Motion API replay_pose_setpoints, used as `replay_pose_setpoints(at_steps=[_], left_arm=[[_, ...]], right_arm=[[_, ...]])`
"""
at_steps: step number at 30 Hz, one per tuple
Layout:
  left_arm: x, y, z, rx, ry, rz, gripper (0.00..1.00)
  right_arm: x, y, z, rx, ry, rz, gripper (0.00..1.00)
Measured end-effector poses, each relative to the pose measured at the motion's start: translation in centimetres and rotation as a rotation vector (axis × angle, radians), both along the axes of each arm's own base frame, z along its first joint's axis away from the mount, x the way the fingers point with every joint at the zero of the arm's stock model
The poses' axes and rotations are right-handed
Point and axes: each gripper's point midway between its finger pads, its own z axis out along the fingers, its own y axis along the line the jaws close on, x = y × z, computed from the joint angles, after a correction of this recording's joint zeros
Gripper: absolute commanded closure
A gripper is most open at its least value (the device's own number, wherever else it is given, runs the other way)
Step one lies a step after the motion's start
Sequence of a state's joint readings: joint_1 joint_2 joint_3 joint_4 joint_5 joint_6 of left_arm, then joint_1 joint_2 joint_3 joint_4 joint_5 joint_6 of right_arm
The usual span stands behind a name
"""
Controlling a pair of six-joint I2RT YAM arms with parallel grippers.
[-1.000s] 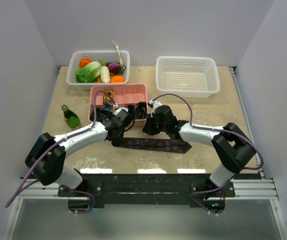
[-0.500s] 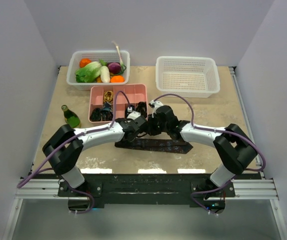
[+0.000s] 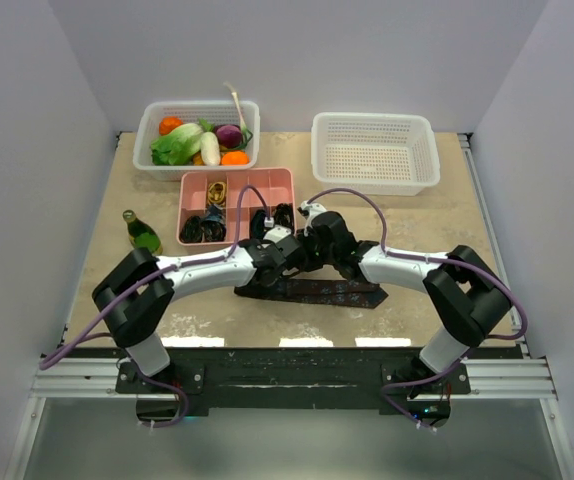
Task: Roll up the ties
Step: Roll the tie at the center of the board.
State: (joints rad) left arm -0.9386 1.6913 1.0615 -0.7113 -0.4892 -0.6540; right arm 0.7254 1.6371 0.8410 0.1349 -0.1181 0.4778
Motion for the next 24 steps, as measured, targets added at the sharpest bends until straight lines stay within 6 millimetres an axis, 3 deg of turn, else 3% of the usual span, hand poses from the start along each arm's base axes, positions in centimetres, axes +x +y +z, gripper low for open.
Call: replay_pose_setpoints(at_steps=[11,18,24], left_arm=[[-0.6,-2.7,1.0,-0.188,0.012,-0.02,0.42],[-0.4,-2.3,2.6,-0.227,-0.017,-0.009,0.36],[0.7,-0.3,4.8,-0.306,-0.064,0.052,0.33]], right_arm=[[-0.1,0.1,0.0,0.005,0.003,0.007,1.0],[-0.6,0.7,0.4,0.032,0.013,0.043,1.0],[-1.2,1.1,1.0,0.039,0.01,0.07,1.0]])
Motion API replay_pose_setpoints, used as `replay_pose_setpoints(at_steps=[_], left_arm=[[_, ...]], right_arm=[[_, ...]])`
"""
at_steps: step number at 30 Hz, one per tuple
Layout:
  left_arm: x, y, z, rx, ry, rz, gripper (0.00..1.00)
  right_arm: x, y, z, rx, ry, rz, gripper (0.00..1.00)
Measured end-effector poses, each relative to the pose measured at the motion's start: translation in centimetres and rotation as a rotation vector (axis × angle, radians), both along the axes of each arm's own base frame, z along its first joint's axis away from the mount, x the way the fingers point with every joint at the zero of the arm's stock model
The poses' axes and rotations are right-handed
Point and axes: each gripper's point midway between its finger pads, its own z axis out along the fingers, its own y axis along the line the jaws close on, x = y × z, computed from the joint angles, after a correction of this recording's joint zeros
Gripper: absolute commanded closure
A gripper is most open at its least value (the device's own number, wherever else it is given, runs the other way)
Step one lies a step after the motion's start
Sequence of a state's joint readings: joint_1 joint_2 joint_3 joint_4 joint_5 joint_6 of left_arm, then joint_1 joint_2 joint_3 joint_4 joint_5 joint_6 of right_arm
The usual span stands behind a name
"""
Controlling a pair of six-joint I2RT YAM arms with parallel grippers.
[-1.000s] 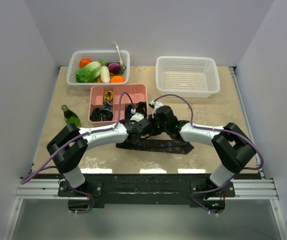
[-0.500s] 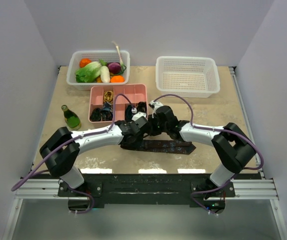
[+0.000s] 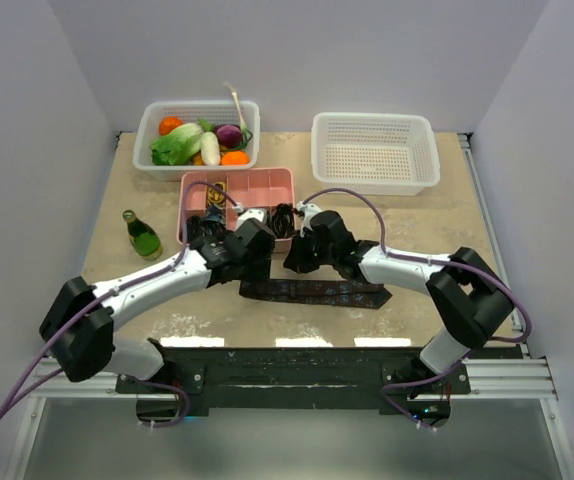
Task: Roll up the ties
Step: Roll the tie at the center of the board.
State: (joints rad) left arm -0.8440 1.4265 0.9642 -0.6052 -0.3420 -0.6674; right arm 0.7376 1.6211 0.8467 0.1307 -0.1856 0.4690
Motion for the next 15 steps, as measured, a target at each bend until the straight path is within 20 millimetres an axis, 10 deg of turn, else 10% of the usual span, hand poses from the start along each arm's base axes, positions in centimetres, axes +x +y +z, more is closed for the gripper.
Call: replay_pose_setpoints(at_steps=[15], left_arm=[[1.4,5.3,1.0,-0.48,0.018,0.087,0.24]], right_arm=[[-2.1,6.2,4.0,0.085,-0.067,0.213,1.0]])
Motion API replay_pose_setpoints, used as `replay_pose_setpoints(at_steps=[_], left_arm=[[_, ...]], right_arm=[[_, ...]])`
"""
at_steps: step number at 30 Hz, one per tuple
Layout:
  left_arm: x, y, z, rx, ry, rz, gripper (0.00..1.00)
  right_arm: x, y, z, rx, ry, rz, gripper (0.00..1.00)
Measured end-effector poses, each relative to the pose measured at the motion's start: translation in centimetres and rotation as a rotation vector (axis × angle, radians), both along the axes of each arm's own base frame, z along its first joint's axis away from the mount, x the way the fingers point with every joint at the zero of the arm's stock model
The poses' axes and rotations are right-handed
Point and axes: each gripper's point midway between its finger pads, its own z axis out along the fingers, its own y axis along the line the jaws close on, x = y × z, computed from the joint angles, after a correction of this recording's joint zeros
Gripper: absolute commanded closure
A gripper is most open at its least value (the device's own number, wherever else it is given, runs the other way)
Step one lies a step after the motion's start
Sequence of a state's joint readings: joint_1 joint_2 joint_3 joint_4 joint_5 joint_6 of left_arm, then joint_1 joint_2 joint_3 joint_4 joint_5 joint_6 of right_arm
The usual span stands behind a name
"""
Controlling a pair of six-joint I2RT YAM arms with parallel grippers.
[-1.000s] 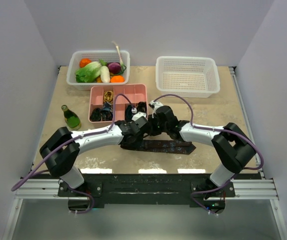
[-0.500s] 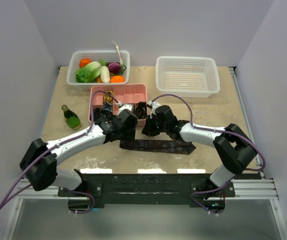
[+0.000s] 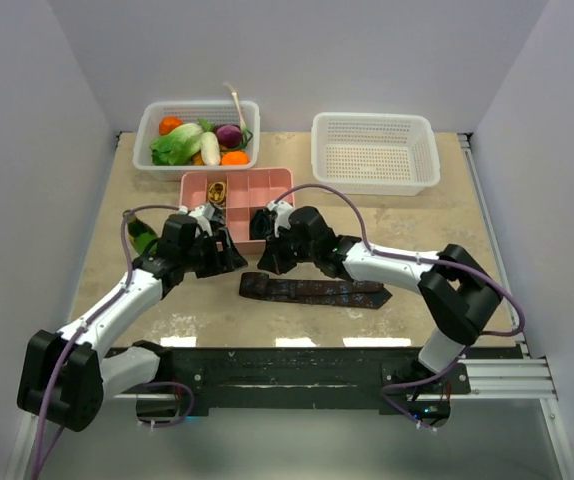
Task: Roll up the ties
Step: Roll the tie at the center of the board.
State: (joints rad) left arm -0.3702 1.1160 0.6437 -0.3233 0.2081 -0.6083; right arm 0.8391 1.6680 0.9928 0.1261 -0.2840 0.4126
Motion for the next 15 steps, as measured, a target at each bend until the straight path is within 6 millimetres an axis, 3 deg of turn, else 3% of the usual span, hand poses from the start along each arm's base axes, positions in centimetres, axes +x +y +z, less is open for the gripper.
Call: replay_pose_setpoints(at_steps=[6,15], left_arm=[[-0.7,-0.2,-0.6,-0.193,0.022,-0.053,0.24],[-0.7,-0.3,-0.3,-0.235,0.016,-0.08,0.24]], right_arm=[[-0.9,1.0,-1.9,-0.037,0.024,0.042,1.0],[-1.7,1.0,-2.8,-0.069,0.035,0.069,1.0]])
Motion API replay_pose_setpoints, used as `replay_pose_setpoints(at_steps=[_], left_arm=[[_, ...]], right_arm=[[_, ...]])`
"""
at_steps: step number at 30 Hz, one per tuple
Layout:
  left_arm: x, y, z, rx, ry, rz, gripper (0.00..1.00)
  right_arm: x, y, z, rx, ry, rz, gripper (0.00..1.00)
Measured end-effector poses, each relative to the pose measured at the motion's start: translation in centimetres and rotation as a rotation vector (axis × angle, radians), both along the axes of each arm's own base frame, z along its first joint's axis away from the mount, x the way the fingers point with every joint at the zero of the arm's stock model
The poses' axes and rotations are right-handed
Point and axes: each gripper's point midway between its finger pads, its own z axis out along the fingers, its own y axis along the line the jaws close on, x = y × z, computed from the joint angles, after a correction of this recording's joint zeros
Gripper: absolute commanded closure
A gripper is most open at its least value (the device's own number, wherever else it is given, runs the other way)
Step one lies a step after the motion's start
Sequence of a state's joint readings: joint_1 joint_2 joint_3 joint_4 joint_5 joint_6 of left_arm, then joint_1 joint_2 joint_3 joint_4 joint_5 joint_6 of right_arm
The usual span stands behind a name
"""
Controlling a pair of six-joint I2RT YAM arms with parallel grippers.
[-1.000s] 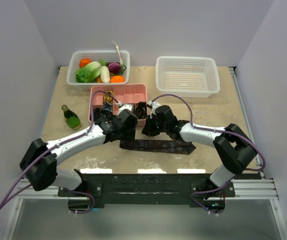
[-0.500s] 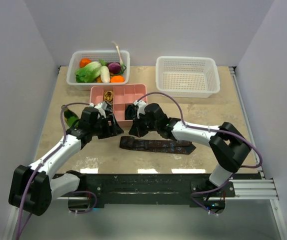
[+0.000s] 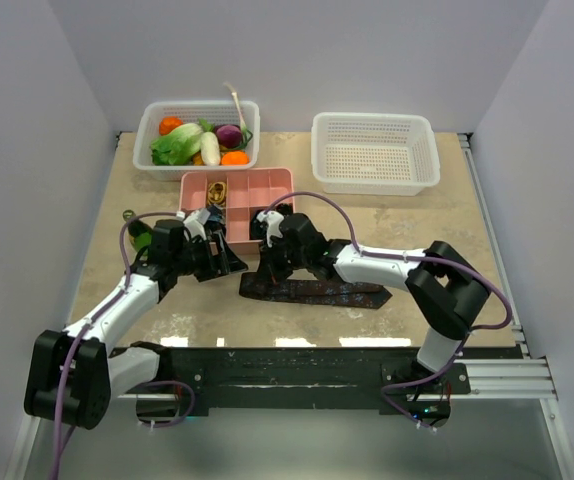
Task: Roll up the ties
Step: Roll the tie at the center of the board.
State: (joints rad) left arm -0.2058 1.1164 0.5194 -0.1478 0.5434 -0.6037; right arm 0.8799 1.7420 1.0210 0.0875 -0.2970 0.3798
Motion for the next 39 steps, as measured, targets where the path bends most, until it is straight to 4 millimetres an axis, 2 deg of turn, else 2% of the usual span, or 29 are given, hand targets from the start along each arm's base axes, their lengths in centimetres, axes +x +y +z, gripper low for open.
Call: replay_pose_setpoints(at_steps=[6,11,16,23,29,35,39], left_arm=[[0.1,0.4,-0.7,0.029,0.009,0.014,0.24],[-0.2,0.6,-1.5,0.039,0.026,0.02,0.25],[-1.1,0.5,-3.3,0.041,0.056,0.014,0.25],[-2.5,-0.4,-5.6,0.007,0.095,-0.004,0.27],[-2.0,-1.6,-5.3,-0.043,0.064,-0.032,0.36],[-2.3,-3.2,-6.0,-0.083,0.08,-0.08,0.5],[-2.3,-3.7,-6.3,-0.096,0.082,-0.087,0.62]], right_arm=[[0.1,-0.5,-0.8,-0.033,-0.005,-0.004,1.0],[-0.3,-1.2,-2.4,-0.071,0.009,-0.003,1.0],[-0.8,-1.9,-3.6,-0.09,0.023,-0.003,1.0],[-0.6,-1.5,-4.0,-0.075,0.016,-0.004,1.0],[-0.5,-1.5,-3.9,-0.072,0.014,-0.005,1.0],[-0.5,-1.5,-4.1,-0.07,0.013,-0.01,1.0],[-0.3,-1.7,-4.2,-0.075,0.009,-0.02,1.0]])
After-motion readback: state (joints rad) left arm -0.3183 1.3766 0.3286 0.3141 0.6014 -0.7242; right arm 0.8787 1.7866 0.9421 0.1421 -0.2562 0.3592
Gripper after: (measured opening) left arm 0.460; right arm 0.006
